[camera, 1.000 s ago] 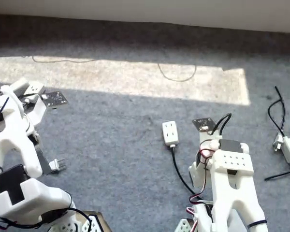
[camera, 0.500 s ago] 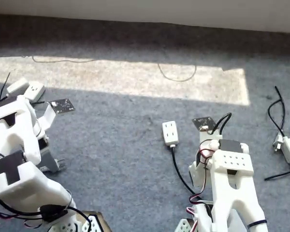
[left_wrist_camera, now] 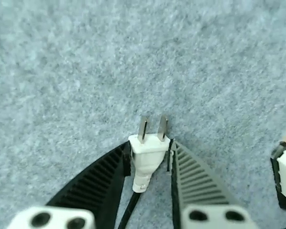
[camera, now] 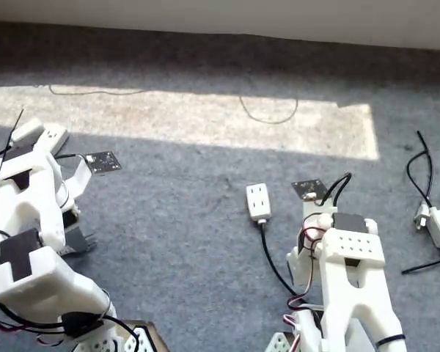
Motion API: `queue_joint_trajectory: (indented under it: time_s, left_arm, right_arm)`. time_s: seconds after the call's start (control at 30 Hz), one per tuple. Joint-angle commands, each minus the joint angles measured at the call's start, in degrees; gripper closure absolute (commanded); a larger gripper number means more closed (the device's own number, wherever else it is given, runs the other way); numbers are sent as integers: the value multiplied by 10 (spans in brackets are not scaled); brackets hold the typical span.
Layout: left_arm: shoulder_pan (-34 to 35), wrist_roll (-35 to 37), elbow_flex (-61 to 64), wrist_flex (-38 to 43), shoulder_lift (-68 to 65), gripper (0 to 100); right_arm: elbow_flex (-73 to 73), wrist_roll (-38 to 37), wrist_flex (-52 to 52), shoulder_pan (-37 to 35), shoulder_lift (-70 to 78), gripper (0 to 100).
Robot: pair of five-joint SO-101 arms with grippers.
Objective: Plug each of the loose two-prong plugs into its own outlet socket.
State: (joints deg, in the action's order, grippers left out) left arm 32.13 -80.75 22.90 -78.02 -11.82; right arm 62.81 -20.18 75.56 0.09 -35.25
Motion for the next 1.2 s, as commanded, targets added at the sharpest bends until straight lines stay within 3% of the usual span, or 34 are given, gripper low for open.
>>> queue_joint_trajectory:
  time_s: [0.0,0.2,0.3,0.4,0.5,0.6,0.77,0.97,1.17]
  left_arm:
    - [-13,-242,-5,17,1,923]
    - [-17,-239,-38,21,7,928]
    - [-42,-226,-64,21,4,985]
    - [-100,-122,-80,33,4,989]
    - [-160,17,-87,98,2,989]
    - [-192,69,-83,148,1,986]
    - [-180,12,-80,111,7,975]
    - [-76,-110,-151,-19,18,796]
    - [23,-240,-160,-37,14,793]
  right_arm:
    - [-3,-1,-3,7,-8,807]
    - [-3,-1,-3,7,-10,807]
    - [-3,-1,-4,7,-11,807]
    - [-3,-1,-4,4,-12,807]
    - [-3,-1,-3,5,-12,807]
    - [-3,-1,0,7,-12,807]
    - [-2,-1,1,7,-12,807]
    - [-2,-1,-2,6,-9,807]
    - [-2,-1,-3,4,-7,807]
